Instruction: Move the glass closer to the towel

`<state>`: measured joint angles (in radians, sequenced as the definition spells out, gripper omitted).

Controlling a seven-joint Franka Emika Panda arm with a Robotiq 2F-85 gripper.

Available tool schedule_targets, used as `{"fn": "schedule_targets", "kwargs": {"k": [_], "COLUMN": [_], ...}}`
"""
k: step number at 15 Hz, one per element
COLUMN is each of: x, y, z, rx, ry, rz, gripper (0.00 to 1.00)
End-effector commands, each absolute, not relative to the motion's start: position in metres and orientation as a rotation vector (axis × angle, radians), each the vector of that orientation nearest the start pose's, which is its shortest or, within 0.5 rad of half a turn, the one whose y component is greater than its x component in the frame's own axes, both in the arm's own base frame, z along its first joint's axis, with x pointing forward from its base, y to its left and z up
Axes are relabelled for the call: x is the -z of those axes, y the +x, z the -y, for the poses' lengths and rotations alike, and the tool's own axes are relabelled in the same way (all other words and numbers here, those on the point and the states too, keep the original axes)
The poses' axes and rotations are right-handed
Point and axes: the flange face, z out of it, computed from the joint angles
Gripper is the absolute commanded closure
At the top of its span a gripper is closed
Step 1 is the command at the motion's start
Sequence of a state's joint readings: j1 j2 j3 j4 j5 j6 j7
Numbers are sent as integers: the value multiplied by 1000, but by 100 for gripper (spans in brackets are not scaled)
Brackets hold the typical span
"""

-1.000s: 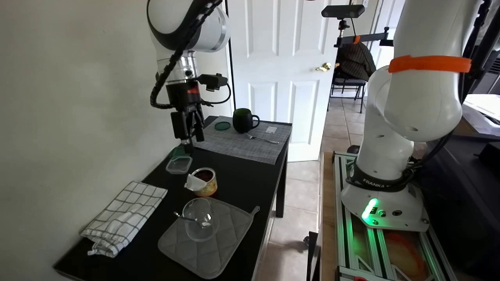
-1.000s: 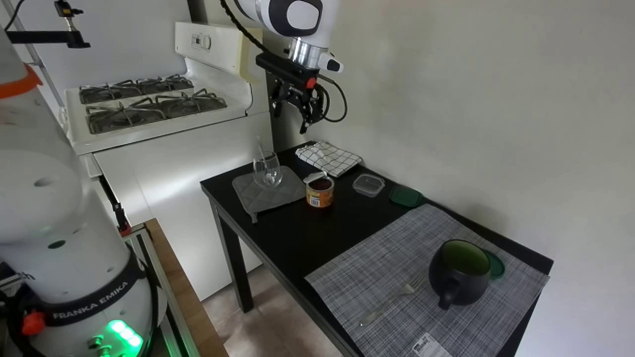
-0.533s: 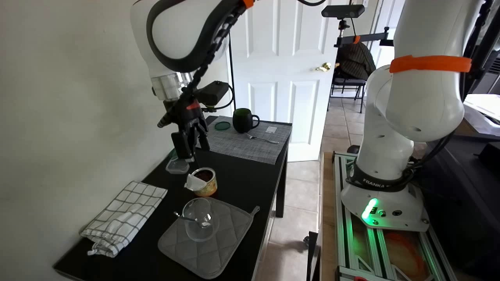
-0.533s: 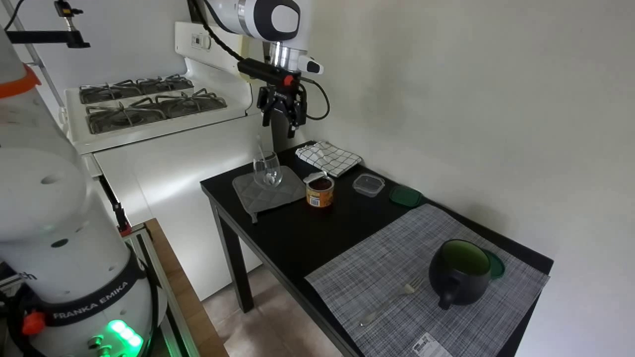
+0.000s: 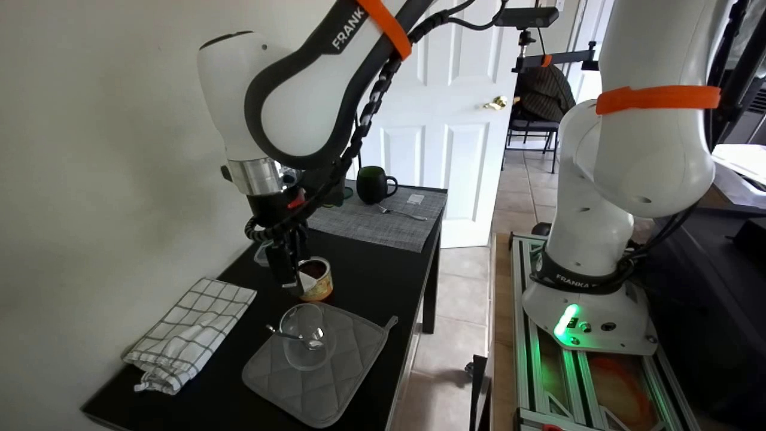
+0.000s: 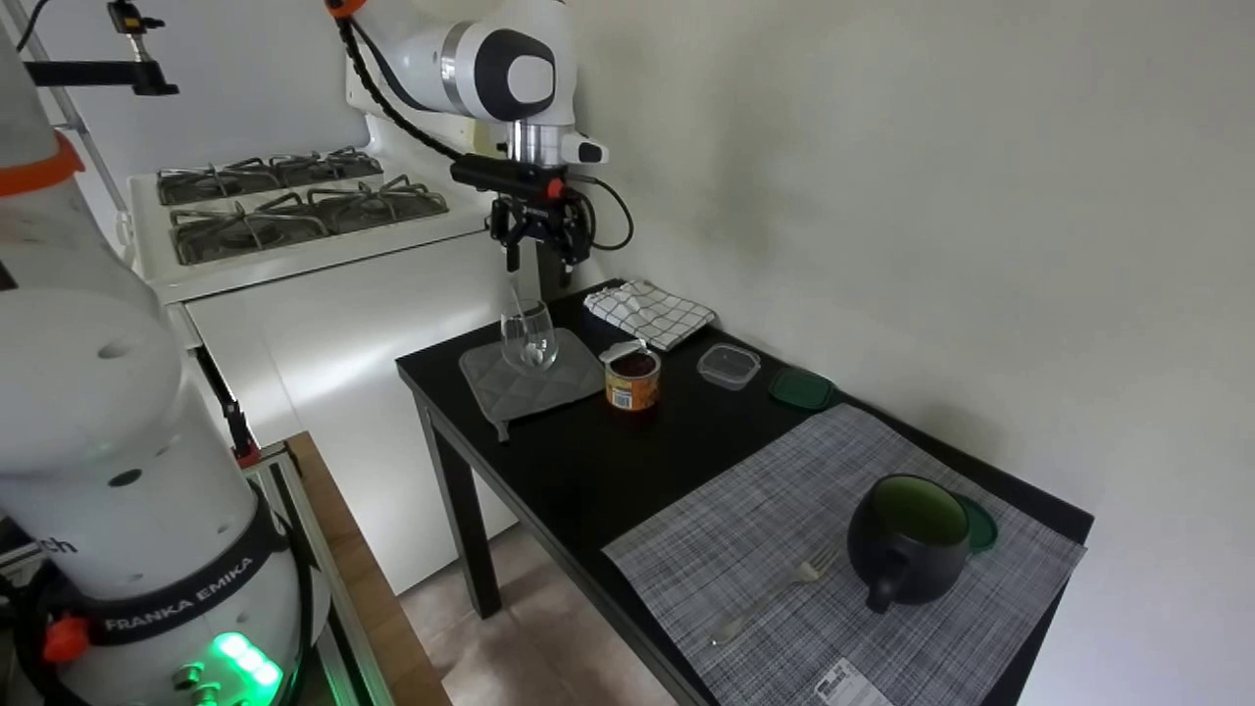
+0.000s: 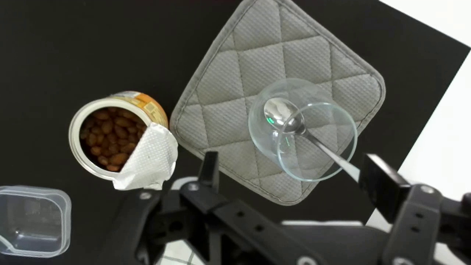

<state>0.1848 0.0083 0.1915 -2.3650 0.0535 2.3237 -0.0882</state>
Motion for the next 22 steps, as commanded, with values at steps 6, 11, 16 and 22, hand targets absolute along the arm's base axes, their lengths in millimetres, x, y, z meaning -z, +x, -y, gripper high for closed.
{"fn": "schedule_targets", "kwargs": {"k": [6,11,16,22], "x": [-263,-245,-241,-270], "y": [478,488,493,484], "z": [-192,-200,-205,-196], "rx": [-112,-165,-183,-100], "ry": [-3009,-2998,-2997,-3038], "rz": [843,896,921,871], "gripper": [41,79,100,99]}}
